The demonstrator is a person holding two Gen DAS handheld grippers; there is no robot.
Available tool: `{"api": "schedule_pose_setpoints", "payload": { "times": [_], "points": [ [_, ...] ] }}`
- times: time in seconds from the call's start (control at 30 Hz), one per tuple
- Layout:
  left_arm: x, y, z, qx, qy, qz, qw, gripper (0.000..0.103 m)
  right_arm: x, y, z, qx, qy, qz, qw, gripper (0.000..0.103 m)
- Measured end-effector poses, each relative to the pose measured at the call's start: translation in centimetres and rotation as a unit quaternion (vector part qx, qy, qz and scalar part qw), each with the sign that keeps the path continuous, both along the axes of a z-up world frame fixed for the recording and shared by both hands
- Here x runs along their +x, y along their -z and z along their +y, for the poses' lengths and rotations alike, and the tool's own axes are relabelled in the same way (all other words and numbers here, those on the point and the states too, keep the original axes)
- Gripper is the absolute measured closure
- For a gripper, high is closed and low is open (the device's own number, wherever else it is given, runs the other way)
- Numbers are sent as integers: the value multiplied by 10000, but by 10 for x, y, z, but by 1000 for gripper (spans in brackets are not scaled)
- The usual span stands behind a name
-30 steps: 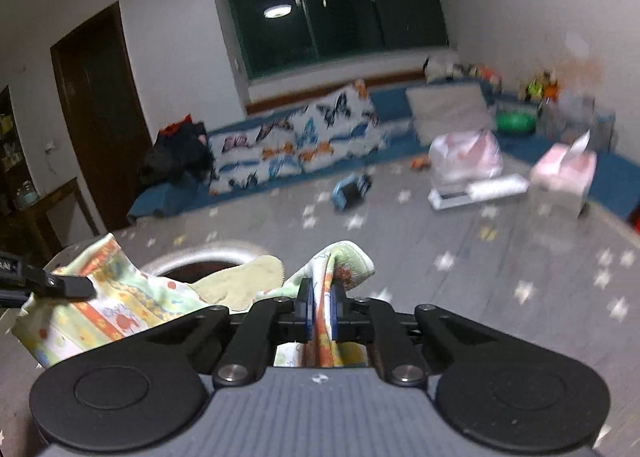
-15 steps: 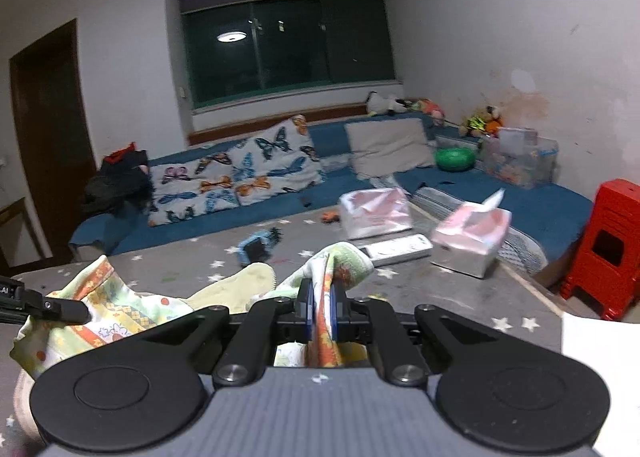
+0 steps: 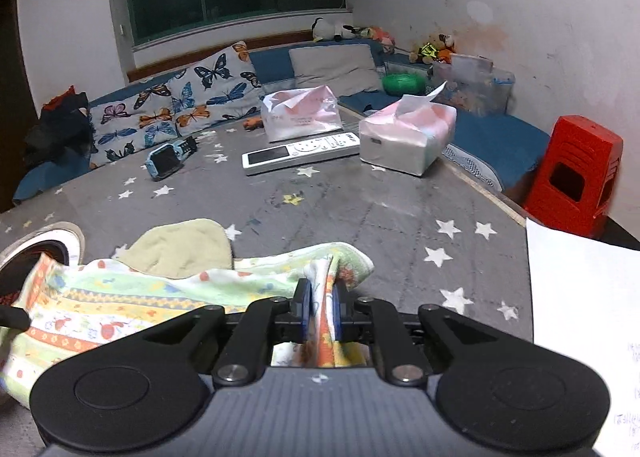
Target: Fold clothes
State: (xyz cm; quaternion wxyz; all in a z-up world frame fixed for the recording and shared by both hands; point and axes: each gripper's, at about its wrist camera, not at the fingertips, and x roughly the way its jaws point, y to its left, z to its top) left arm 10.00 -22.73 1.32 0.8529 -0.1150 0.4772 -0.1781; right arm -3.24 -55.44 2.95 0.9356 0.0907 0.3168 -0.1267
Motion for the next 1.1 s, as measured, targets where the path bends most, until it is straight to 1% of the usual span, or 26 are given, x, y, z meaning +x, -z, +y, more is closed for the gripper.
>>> {"api": "schedule_pose_setpoints", "payload": {
  "times": [0.03, 0.1, 0.23, 0.3, 0.37, 0.5, 0.63, 0.83, 0.93, 1.0, 1.03, 1.1],
  "points": [
    [1, 0, 2, 45, -59, -16, 10000, 77, -1, 0, 0, -27, 22, -13, 10000, 86],
    [4, -4, 6, 39, -119, -56, 9999, 76, 0, -3, 2, -101, 7, -69, 9999, 86],
    [6, -12, -7, -80, 61, -255, 9996, 77, 3, -8, 9, -18, -266, -171, 9995, 84],
    [8, -12, -18, -172, 204, -260, 9993, 77, 10, -7, 12, 101, -425, -155, 9989, 81],
    [10, -12, -28, -260, 346, -262, 9987, 77, 15, -5, 15, 167, -520, -125, 9984, 75],
    [17, -8, -48, -290, 524, -251, 9979, 77, 28, 6, 18, 234, -577, 0, 9981, 74],
    [26, -3, -62, -376, 595, -182, 9974, 76, 35, 13, 19, 218, -598, 78, 9979, 74],
    [40, 4, -77, -302, 664, -156, 9972, 76, 44, 18, 18, 96, -561, 151, 9983, 72],
    [44, 9, -80, -225, 676, -123, 9974, 76, 44, 15, 18, 95, -545, 133, 9984, 71],
    [43, 10, -79, -246, 665, -137, 9974, 76, 40, 12, 21, 100, -619, 80, 9980, 71],
    [40, 8, -78, -240, 686, -159, 9972, 75, 37, 10, 23, 107, -683, 46, 9976, 69],
    [34, 5, -76, -227, 733, -204, 9968, 75, 28, 4, 32, 98, -883, -19, 9960, 62]
  ]
}}
